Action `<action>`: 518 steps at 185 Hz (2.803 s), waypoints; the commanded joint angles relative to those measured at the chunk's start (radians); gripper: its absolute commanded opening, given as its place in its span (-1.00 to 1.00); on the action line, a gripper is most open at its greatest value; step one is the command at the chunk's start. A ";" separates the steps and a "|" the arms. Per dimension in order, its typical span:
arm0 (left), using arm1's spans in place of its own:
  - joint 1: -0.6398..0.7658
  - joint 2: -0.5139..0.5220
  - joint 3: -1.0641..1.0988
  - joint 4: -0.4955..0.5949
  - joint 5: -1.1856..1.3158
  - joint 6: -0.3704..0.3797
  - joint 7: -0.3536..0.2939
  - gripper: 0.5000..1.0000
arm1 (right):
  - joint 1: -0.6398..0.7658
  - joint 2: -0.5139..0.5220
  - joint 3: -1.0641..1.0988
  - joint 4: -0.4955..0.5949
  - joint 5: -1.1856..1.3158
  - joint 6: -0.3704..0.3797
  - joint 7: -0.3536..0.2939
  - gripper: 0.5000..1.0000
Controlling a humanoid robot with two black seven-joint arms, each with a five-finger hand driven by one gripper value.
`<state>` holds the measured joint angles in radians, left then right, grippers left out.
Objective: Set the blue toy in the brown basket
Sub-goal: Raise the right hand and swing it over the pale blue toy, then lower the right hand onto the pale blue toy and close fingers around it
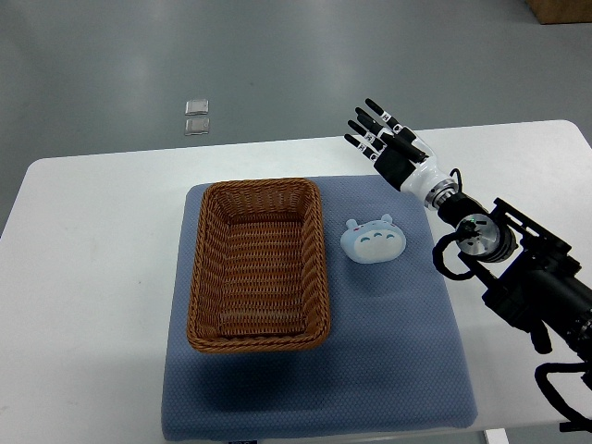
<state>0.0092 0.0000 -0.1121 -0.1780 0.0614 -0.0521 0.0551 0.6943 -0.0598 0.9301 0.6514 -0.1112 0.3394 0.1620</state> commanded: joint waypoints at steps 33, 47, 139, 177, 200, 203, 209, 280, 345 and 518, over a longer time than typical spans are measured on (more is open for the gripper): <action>-0.003 0.000 -0.001 -0.006 0.000 0.000 -0.001 1.00 | 0.011 -0.012 -0.014 0.002 -0.004 0.000 -0.003 0.64; -0.008 0.000 -0.001 -0.008 0.000 0.000 -0.001 1.00 | 0.024 -0.017 -0.017 0.004 -0.007 -0.002 -0.004 0.63; -0.008 0.000 0.000 -0.015 0.001 -0.008 -0.001 1.00 | 0.252 -0.227 -0.261 0.143 -0.277 0.056 -0.105 0.64; -0.009 0.000 0.000 -0.015 0.000 -0.008 -0.001 1.00 | 0.517 -0.367 -0.635 0.232 -0.449 0.098 -0.171 0.63; -0.009 0.000 0.000 -0.015 0.000 -0.009 -0.001 1.00 | 0.686 -0.434 -0.850 0.339 -0.476 0.133 -0.228 0.64; -0.009 0.000 0.000 -0.015 0.000 -0.009 -0.001 1.00 | 0.700 -0.439 -0.867 0.350 -0.479 0.136 -0.231 0.64; -0.009 0.000 0.000 -0.015 0.000 -0.009 -0.001 1.00 | 0.754 -0.454 -0.927 0.393 -0.492 0.150 -0.246 0.64; -0.009 0.000 0.000 -0.015 0.000 -0.009 0.000 1.00 | 0.910 -0.473 -1.173 0.560 -0.602 0.135 -0.335 0.63; -0.009 0.000 0.002 -0.014 0.000 -0.009 0.000 1.00 | 0.777 -0.434 -1.173 0.551 -0.643 0.013 -0.326 0.62; -0.009 0.000 0.000 -0.006 0.000 -0.008 0.000 1.00 | 0.603 -0.357 -1.165 0.475 -0.751 -0.072 -0.328 0.49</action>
<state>0.0000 0.0000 -0.1119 -0.1845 0.0613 -0.0598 0.0550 1.3129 -0.4270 -0.2334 1.1383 -0.8521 0.2816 -0.1657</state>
